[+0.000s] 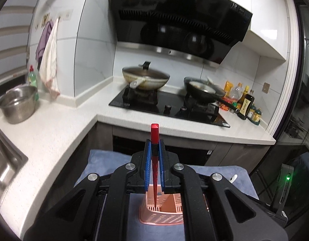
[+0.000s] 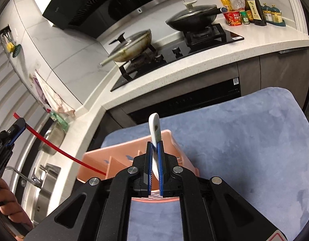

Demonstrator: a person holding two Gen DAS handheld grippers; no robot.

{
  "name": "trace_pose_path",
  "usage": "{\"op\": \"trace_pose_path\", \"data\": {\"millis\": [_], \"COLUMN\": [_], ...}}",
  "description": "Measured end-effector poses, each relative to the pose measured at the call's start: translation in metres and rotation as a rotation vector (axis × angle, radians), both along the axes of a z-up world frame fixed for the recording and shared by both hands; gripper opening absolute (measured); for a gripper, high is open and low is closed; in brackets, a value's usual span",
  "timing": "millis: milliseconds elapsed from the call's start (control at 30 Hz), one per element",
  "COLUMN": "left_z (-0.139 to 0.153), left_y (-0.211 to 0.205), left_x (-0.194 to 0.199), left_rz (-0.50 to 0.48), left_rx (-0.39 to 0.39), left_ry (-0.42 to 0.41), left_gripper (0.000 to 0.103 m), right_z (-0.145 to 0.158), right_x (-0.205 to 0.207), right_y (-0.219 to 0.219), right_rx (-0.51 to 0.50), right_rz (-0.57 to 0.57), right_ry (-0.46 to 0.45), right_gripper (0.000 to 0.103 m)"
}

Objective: Organize utensils
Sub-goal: 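Open the left tool over the pink holder while the right tool drops the spoon in, then move both open tools back over the remaining chopsticks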

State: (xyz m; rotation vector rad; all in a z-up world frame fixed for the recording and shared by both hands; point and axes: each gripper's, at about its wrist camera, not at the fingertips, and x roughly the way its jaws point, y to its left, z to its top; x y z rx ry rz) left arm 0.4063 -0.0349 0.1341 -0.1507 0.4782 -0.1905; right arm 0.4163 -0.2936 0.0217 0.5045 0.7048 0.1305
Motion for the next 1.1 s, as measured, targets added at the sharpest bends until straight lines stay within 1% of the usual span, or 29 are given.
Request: {"op": "trace_pose_path", "data": {"millis": [67, 133, 167, 200, 233, 267, 467, 533, 667, 800, 933, 1033, 1100], "left_z": [-0.006, -0.010, -0.011, -0.011, -0.011, -0.011, -0.005, -0.007, -0.018, -0.041, -0.072, -0.092, -0.107], "left_y": [0.002, 0.004, 0.005, 0.006, 0.007, 0.009, 0.024, 0.030, 0.039, 0.050, 0.061, 0.066, 0.070], "left_x": [0.003, 0.003, 0.002, 0.000, -0.002, -0.004, -0.031, -0.047, -0.080, -0.120, -0.163, -0.188, -0.204], "left_rz": [-0.004, 0.004, 0.013, 0.028, 0.038, 0.048, 0.057, 0.062, 0.056, 0.057, 0.061, 0.062, 0.058], "left_rx": [-0.008, -0.011, -0.007, 0.001, 0.003, 0.003, -0.004, 0.011, 0.033, 0.061, 0.071, 0.081, 0.078], "left_ry": [0.017, 0.020, 0.019, 0.017, 0.015, 0.011, 0.007, 0.013, 0.042, 0.088, 0.162, 0.201, 0.242], "left_gripper": [0.008, 0.009, 0.018, 0.025, 0.038, 0.043, 0.043, 0.043, 0.044, 0.044, 0.044, 0.044, 0.044], "right_z": [-0.004, -0.004, -0.003, -0.002, 0.000, 0.001, 0.019, 0.024, 0.024, 0.012, -0.010, -0.033, -0.044], "right_x": [0.001, -0.003, -0.004, -0.006, -0.007, -0.010, -0.045, -0.067, -0.111, -0.162, -0.215, -0.257, -0.279], "right_y": [0.001, 0.000, -0.001, -0.002, -0.002, -0.002, 0.001, 0.005, 0.014, 0.025, 0.034, 0.042, 0.049], "right_rx": [-0.004, -0.012, -0.016, -0.014, -0.015, -0.017, -0.067, -0.089, -0.133, -0.184, -0.228, -0.271, -0.297], "right_rz": [0.006, -0.006, -0.010, -0.009, -0.011, -0.014, -0.013, -0.010, 0.001, 0.012, 0.017, 0.020, 0.020], "right_ry": [0.007, -0.004, -0.007, -0.009, -0.009, -0.010, -0.039, -0.047, -0.045, -0.010, 0.045, 0.103, 0.129], "right_gripper": [0.007, 0.013, 0.013, 0.014, 0.014, 0.014, 0.015, 0.020, 0.027, 0.028, 0.029, 0.029, 0.029]}}
